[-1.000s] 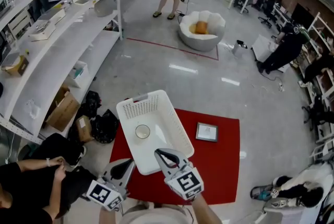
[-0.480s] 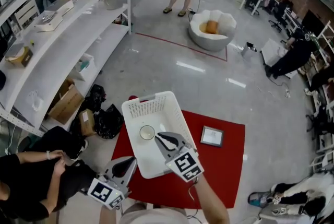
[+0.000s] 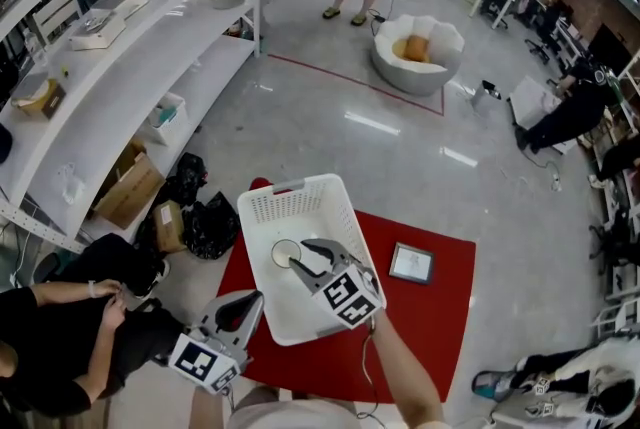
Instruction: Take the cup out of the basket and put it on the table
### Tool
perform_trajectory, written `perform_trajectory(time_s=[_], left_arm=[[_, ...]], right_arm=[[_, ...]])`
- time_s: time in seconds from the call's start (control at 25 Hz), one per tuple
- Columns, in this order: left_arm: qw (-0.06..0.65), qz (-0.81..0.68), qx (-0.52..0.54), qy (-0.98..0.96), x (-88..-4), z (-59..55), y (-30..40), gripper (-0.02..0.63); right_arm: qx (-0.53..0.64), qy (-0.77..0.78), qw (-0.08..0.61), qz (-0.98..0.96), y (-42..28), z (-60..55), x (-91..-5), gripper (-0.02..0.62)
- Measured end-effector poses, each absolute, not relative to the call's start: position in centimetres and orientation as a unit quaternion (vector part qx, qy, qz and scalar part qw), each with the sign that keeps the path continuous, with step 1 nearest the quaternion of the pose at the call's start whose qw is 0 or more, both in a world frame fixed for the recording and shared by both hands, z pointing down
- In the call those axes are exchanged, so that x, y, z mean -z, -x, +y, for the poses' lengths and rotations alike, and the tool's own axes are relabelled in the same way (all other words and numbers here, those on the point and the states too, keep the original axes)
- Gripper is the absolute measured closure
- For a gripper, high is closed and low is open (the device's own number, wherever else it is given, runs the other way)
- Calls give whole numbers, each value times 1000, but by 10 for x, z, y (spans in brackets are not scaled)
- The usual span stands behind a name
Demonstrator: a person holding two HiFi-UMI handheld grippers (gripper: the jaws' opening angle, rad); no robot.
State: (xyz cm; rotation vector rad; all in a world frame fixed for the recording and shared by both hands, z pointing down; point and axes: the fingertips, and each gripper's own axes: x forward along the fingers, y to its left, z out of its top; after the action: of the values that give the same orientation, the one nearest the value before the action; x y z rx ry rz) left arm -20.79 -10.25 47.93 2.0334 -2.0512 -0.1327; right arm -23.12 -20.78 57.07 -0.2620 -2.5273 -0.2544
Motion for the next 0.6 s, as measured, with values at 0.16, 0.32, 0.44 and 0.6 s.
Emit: perform_trajectory(time_s=[0.16,0.32,0.44,0.6], left_arm=[[122,-708,43,-694,-481,-107,215,594],[121,-709,39,-694,-484,-112,220,594],[120,-708,35,-695,-486,-116,221,594],[119,-707,27,-696,-489,-123,223,594]], right_arm=[[103,119,322,-934,240,-209,-595,420],[114,140,359,-916,248,-210,-621,368],[126,156,390,-899,251,-210,-644,336],[135,179,423,-878,252,-207,-669,284]])
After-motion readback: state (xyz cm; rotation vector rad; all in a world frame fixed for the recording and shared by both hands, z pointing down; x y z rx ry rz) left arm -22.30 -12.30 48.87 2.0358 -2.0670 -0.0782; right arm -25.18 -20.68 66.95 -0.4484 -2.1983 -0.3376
